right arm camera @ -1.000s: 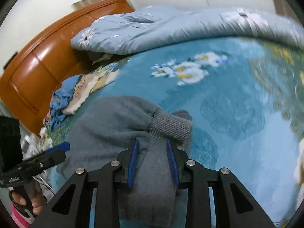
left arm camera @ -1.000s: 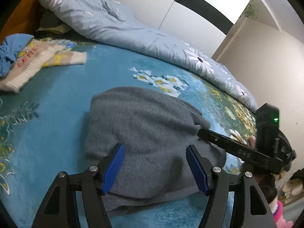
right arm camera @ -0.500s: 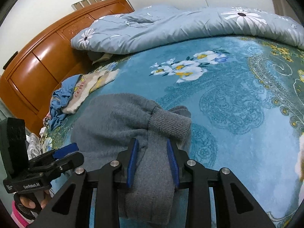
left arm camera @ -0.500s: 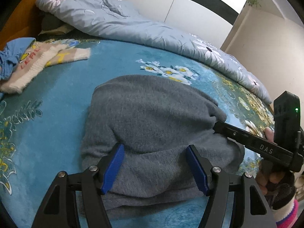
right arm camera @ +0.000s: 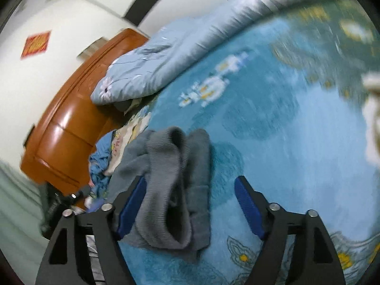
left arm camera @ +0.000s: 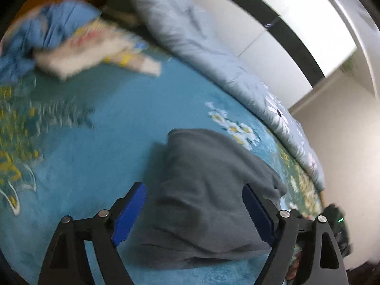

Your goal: Fold clothes

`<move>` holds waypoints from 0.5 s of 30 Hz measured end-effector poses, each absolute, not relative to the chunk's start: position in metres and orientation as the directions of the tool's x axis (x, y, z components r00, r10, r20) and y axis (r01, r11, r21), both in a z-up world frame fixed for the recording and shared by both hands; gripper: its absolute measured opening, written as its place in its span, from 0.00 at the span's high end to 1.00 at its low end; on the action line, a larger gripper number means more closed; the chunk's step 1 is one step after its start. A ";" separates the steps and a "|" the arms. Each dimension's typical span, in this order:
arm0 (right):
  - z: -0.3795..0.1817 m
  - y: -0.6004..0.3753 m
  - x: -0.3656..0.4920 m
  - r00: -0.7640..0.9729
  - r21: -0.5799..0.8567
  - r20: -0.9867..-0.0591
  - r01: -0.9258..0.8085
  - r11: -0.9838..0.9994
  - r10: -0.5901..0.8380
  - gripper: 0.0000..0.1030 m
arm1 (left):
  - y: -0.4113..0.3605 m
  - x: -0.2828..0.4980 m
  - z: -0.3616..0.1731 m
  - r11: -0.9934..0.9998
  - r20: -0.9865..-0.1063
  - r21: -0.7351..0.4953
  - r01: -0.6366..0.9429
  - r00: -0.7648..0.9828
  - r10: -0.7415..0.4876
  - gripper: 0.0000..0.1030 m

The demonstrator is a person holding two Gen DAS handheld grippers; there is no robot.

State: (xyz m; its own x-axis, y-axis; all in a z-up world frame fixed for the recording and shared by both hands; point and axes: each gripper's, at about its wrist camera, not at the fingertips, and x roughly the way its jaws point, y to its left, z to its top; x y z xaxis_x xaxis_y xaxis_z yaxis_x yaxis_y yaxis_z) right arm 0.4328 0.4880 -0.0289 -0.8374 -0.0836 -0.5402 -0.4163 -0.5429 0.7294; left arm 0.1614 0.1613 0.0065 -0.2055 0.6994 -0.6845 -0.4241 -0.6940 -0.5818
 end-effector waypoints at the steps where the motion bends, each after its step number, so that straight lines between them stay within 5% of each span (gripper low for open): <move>1: -0.034 0.489 0.431 -0.841 0.755 -0.529 -0.407 -0.515 -0.111 0.15 | 0.158 0.154 -0.001 -0.698 -0.692 -0.596 -0.397 -0.187 0.697 0.13; 13: -0.050 0.478 0.397 -0.836 0.826 -0.488 -0.351 -0.441 -0.249 0.14 | 0.183 0.133 -0.040 -0.639 -0.678 -0.681 -0.358 -0.022 0.735 0.11; 15: -0.049 0.474 0.390 -0.831 0.818 -0.498 -0.356 -0.452 -0.247 0.07 | 0.192 0.135 -0.042 -0.620 -0.672 -0.691 -0.373 0.015 0.740 0.11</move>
State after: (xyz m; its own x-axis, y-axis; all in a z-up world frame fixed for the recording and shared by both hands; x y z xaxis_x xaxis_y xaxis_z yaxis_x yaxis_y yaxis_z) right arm 0.3903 0.4736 -0.0485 -0.8310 -0.2473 -0.4983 -0.3557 -0.4525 0.8178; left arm 0.1351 0.1919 -0.0415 0.0146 0.7402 -0.6722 -0.3729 -0.6197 -0.6905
